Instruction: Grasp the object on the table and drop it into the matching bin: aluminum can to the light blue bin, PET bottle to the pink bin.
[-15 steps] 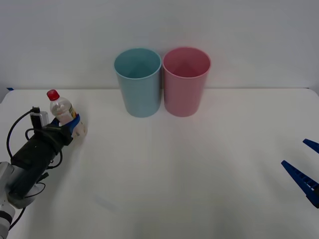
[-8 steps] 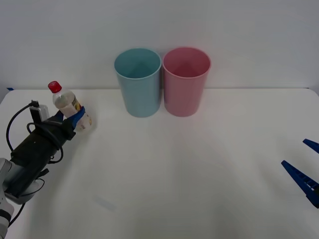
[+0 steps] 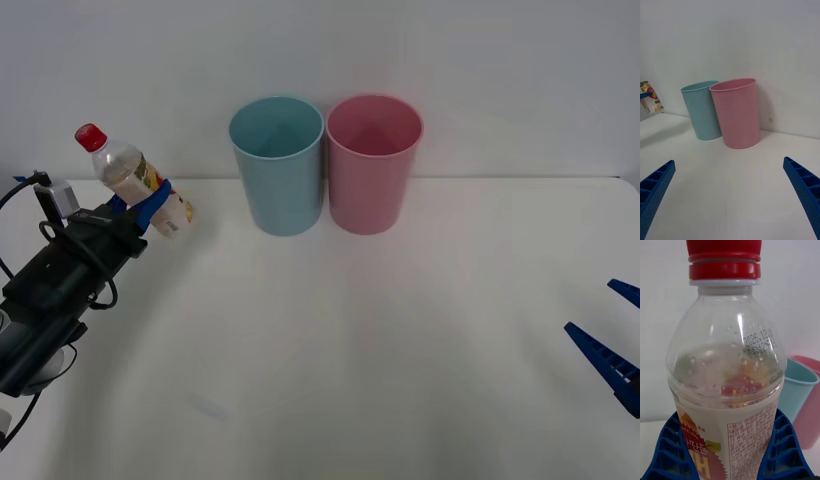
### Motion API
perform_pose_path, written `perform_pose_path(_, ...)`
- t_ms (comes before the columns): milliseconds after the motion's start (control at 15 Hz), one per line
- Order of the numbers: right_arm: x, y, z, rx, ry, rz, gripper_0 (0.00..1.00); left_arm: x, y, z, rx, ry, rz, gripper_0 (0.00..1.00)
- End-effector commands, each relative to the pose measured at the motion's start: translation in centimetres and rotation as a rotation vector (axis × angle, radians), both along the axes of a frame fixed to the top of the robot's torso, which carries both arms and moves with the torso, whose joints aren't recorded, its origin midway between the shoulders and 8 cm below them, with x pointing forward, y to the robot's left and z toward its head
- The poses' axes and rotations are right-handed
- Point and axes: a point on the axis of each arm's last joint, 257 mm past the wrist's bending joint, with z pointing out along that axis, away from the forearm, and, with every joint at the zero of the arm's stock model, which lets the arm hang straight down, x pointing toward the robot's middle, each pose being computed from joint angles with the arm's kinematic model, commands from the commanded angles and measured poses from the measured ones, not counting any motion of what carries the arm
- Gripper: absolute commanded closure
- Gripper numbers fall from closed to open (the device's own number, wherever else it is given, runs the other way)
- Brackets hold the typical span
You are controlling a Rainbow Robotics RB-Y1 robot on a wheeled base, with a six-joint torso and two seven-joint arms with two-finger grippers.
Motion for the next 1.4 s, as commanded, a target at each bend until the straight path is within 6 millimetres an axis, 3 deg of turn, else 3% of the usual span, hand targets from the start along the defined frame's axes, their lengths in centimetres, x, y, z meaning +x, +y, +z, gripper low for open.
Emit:
perform_pose_path(67,0.0,0.0,0.0,0.0,0.0,0.0,0.0,-0.7,-1.5,3.2,-0.04,-0.031,-0.047,1.0)
perform_pose_path(533,0.0,0.0,0.0,0.0,0.0,0.0,0.0,-2.9,-5.3,10.3,-0.105,-0.121,-0.175,1.0)
perform_pose_path(867,0.0,0.0,0.0,0.0,0.0,0.0,0.0,-2.2,-8.6,15.2,-0.084,-0.198,-0.247,1.0)
perform_pose_path(1000,0.0,0.0,0.0,0.0,0.0,0.0,0.0,-1.0,-10.9,16.5,-0.068,-0.21,-0.277,1.0)
perform_pose_path(1400,0.0,0.0,0.0,0.0,0.0,0.0,0.0,5.9,-17.8,18.6,0.036,-0.186,-0.351,1.0)
